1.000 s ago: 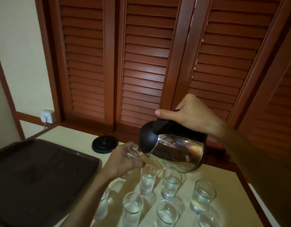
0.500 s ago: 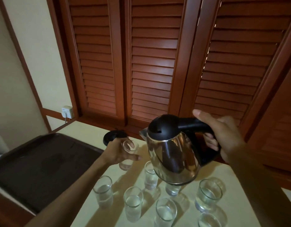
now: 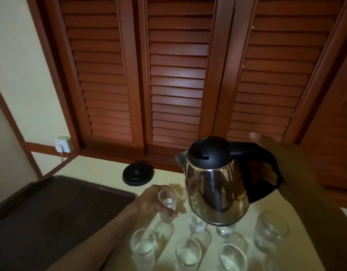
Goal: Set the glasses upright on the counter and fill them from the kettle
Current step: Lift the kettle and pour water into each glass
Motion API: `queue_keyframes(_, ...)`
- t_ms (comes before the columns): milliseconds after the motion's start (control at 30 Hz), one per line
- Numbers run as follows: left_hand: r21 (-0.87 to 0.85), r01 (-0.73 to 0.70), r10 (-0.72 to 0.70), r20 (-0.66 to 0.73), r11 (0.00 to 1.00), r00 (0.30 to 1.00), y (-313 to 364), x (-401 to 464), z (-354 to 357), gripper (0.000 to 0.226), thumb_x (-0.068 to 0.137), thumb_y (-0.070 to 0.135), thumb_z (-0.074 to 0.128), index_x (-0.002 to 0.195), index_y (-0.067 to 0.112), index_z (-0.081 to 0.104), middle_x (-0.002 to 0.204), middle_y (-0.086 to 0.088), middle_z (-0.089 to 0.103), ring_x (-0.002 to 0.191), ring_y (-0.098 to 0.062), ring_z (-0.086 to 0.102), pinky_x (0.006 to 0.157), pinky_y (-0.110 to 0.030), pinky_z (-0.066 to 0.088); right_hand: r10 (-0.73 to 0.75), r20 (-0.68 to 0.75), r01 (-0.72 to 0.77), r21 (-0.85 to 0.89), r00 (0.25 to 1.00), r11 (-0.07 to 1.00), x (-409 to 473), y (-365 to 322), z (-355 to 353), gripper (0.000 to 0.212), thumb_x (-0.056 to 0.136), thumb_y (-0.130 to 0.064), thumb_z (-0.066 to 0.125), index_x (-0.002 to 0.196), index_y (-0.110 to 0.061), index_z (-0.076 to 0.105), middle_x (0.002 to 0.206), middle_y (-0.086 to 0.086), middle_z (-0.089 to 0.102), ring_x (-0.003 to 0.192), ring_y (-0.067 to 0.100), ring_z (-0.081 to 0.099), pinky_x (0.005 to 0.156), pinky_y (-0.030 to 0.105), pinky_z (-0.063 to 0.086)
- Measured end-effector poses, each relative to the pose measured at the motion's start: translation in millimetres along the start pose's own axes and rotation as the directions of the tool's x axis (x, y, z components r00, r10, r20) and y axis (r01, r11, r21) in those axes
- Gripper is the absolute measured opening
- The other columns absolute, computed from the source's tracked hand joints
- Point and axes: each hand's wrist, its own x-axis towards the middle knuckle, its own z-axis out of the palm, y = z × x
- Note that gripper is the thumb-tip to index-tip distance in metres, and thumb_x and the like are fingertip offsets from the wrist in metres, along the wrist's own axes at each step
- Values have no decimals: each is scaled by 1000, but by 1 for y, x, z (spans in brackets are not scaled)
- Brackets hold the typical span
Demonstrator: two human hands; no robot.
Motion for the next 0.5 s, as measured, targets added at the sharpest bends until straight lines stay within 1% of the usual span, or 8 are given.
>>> queue_keyframes(100, 21, -33, 32, 76, 999, 997, -1, 0, -9, 46, 62, 11, 98, 100, 19, 72, 95, 13, 74, 90, -2, 71, 82, -18, 55, 17, -113, -20, -24, 993, 1000, 1, 8, 25, 65, 91, -39, 70, 38, -13, 43, 34, 5, 38, 27, 16, 34, 37, 21, 34)
queue_keyframes(167, 33, -72, 67, 134, 997, 989, -1, 0, -20, 60, 59, 24, 100, 110, 27, 69, 110, 15, 72, 105, -3, 68, 94, -23, 54, 13, -153, -16, -22, 988, 1000, 0, 10, 45, 64, 91, -40, 70, 41, -10, 43, 35, 7, 38, 27, 17, 33, 35, 20, 31)
queue_keyframes(267, -79, -85, 99, 187, 993, 977, 3, -5, -57, 94, 56, 33, 100, 138, 37, 54, 130, 18, 62, 126, -6, 58, 109, -31, 50, 26, -179, -26, 4, 983, 1000, -1, 9, 77, 60, 89, -43, 72, 48, -10, 44, 38, 4, 39, 29, 17, 33, 34, 21, 30)
queue_keyframes(300, -128, -86, 108, 178, 988, 978, 9, -8, -74, 104, 58, 35, 99, 147, 37, 46, 139, 16, 58, 133, -8, 53, 113, -33, 46, 41, -184, -38, 22, 982, 999, 1, 9, 86, 59, 90, -43, 70, 48, -11, 45, 38, 3, 39, 29, 16, 33, 34, 21, 29)
queue_keyframes(367, -245, -124, 164, 151, 962, 975, 24, -12, -109, 115, 58, 53, 94, 156, 39, 35, 153, 9, 49, 143, -11, 44, 121, -38, 36, 78, -180, -69, 51, 981, 996, 7, 12, 108, 61, 93, -45, 66, 44, -15, 46, 37, 1, 39, 30, 16, 33, 35, 22, 29)
queue_keyframes(400, -294, -146, 194, 139, 944, 971, 31, -10, -124, 110, 61, 64, 88, 155, 42, 36, 153, 8, 50, 144, -12, 45, 121, -40, 33, 82, -181, -72, 61, 980, 996, 13, 15, 120, 61, 94, -45, 64, 43, -16, 48, 38, 1, 39, 30, 16, 33, 35, 22, 29)
queue_keyframes(433, -326, -171, 224, 132, 930, 966, 38, -8, -137, 97, 67, 70, 80, 152, 45, 40, 145, 9, 57, 141, -15, 50, 120, -42, 32, 76, -184, -63, 71, 980, 995, 19, 19, 133, 59, 95, -43, 62, 44, -16, 49, 38, 1, 40, 30, 16, 33, 35, 22, 29)
queue_keyframes(500, -333, -190, 240, 115, 924, 964, 51, -2, -155, 71, 81, 74, 64, 143, 42, 52, 118, 6, 67, 123, -24, 62, 117, -53, 36, 66, -173, -51, 89, 983, 995, 33, 29, 160, 54, 95, -41, 61, 49, -15, 52, 41, 2, 41, 31, 16, 34, 35, 23, 29)
